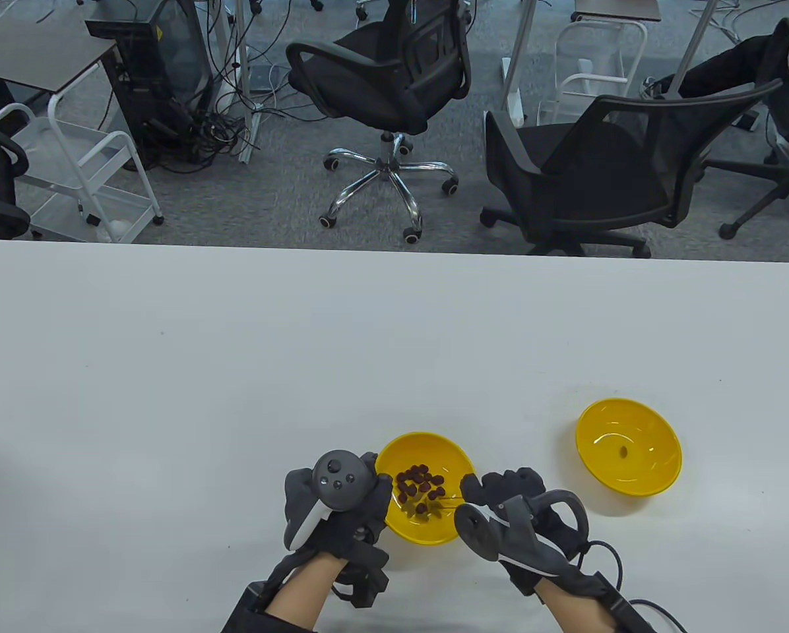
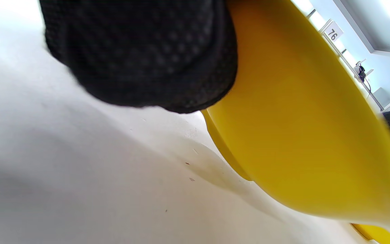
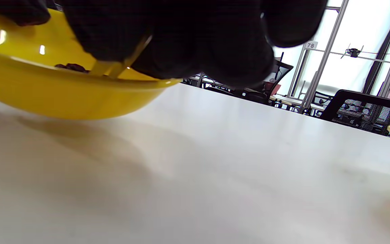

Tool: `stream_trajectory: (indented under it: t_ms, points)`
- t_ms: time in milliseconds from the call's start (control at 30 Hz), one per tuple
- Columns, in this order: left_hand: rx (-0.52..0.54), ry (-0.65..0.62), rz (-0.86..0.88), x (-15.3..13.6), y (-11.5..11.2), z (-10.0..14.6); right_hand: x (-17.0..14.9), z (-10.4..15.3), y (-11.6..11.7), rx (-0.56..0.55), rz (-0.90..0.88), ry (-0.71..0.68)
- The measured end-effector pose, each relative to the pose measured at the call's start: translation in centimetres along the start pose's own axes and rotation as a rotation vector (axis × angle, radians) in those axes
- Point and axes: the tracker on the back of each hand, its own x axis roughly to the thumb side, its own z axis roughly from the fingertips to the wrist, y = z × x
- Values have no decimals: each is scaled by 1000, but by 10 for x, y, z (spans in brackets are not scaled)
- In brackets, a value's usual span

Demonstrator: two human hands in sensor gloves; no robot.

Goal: Pick raisins with tweezers into bowl

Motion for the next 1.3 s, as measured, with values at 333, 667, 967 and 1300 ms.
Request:
stream_trajectory:
  t_ms: [333, 667, 967, 1300]
  points:
    - [2, 0, 6, -1, 0, 0, 1, 0, 0, -29, 5, -9]
    - [11, 22, 10, -6, 3, -1, -31, 1, -15, -109, -99, 122]
    - [12, 34, 6, -7, 4, -1, -109, 7, -12, -141, -135, 466]
    - [5, 34, 4, -7, 4, -1, -172, 19, 9, -78, -114, 817]
